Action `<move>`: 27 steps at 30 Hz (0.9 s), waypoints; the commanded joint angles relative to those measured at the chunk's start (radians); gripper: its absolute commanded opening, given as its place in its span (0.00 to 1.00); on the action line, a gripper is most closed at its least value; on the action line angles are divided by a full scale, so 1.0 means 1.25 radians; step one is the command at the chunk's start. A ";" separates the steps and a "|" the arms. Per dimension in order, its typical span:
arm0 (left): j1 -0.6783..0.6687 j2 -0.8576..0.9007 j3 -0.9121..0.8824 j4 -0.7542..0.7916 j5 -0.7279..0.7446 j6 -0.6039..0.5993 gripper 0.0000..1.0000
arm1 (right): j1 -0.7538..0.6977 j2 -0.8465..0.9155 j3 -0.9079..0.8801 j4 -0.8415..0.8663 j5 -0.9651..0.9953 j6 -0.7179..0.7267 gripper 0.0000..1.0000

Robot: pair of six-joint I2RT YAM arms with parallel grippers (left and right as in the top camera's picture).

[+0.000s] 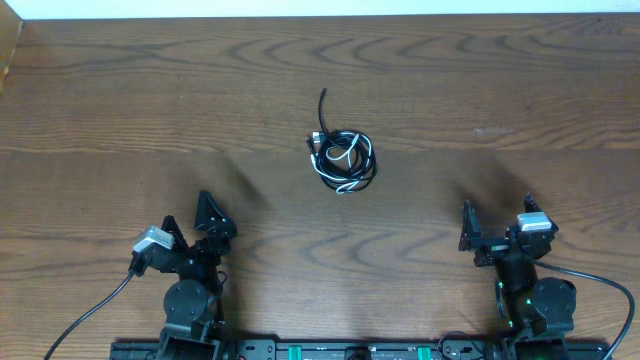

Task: Untangle cables

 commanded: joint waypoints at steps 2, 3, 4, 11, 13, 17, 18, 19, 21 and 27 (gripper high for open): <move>0.002 -0.003 -0.014 -0.031 -0.014 0.008 0.98 | 0.006 0.002 0.000 -0.004 -0.001 -0.012 0.99; 0.002 -0.003 -0.014 -0.031 -0.014 0.008 0.98 | 0.006 0.002 0.000 -0.004 -0.001 -0.012 0.99; 0.002 -0.003 -0.014 -0.031 -0.014 0.008 0.98 | 0.006 0.002 0.000 -0.004 -0.001 -0.012 0.99; 0.002 -0.003 -0.014 -0.031 -0.014 0.008 0.98 | 0.006 0.002 0.000 -0.004 -0.001 -0.012 0.99; 0.002 -0.003 -0.014 -0.031 -0.014 0.008 0.98 | 0.006 0.002 0.000 -0.004 -0.001 -0.012 0.99; 0.002 -0.003 -0.014 -0.030 -0.014 0.008 0.98 | 0.006 0.002 0.000 -0.004 -0.001 -0.012 0.99; 0.002 -0.003 -0.014 -0.030 -0.014 0.008 0.98 | 0.006 0.002 0.000 -0.004 -0.001 -0.012 0.99; 0.002 -0.003 -0.014 -0.030 -0.014 0.008 0.98 | 0.006 0.002 0.000 -0.004 -0.001 -0.012 0.99; 0.002 -0.003 -0.014 -0.011 -0.027 0.007 0.98 | 0.006 0.002 0.000 -0.004 -0.001 -0.012 0.99; 0.002 -0.003 -0.014 0.023 -0.021 0.083 0.98 | 0.006 0.002 0.000 -0.004 -0.001 -0.012 0.99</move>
